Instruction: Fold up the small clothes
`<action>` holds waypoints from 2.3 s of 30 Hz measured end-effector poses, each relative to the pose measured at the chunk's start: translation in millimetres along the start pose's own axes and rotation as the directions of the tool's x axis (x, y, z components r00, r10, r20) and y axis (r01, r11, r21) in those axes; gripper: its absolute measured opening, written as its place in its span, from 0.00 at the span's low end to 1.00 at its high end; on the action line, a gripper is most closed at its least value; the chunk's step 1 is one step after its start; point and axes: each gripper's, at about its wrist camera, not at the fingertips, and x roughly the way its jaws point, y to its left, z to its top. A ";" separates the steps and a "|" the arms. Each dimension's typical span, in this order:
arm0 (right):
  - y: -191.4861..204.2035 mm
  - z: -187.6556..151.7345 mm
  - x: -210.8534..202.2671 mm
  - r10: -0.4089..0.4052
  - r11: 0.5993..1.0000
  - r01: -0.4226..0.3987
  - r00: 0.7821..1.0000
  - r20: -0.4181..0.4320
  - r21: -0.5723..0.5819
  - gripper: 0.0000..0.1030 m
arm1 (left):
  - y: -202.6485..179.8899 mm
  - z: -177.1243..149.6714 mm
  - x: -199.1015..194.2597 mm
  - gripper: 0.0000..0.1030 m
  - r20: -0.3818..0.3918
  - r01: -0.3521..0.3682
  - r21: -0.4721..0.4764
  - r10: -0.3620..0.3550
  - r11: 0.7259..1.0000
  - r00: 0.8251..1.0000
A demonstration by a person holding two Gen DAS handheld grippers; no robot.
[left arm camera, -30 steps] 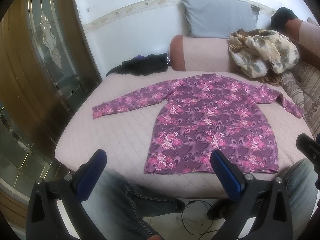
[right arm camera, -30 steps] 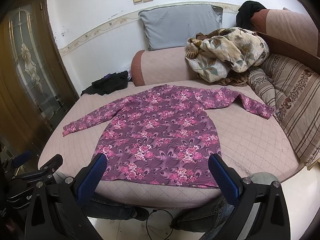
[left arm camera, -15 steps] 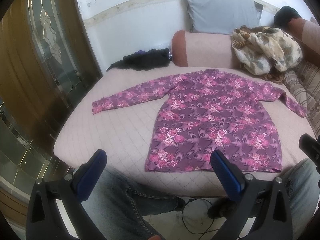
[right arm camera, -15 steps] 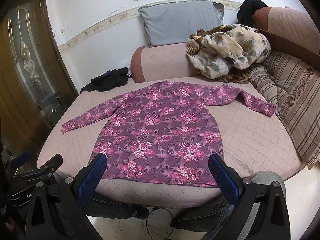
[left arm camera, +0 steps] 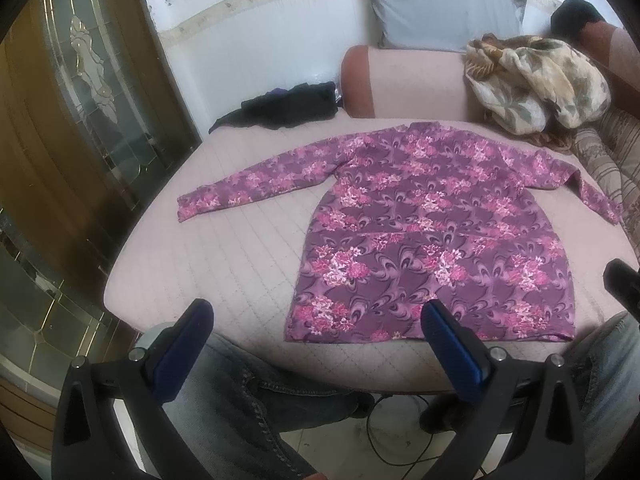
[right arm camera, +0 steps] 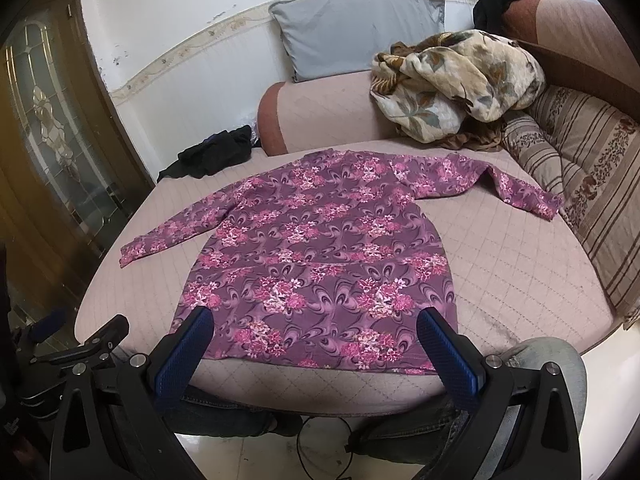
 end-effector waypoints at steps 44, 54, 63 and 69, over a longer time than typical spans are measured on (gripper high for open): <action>-378.5 139.1 208.4 -0.117 0.624 0.176 0.984 -0.132 0.761 0.76 | -231.4 181.8 205.9 1.00 -0.094 0.347 0.064 -0.341 0.936 0.935; -458.8 112.7 233.1 -0.179 0.395 0.217 0.971 -0.157 0.893 0.69 | -232.3 171.9 219.7 1.00 -0.118 0.341 0.056 -0.333 0.938 0.936; -447.0 133.9 217.8 -0.351 0.501 0.343 0.920 -0.176 0.794 0.14 | -213.3 181.6 199.0 1.00 -0.038 0.177 0.064 -0.175 0.982 0.984; -357.7 198.1 184.7 -0.449 0.754 0.353 0.893 0.042 0.553 0.14 | -206.3 189.2 183.9 1.00 0.013 0.133 0.075 -0.134 0.988 0.991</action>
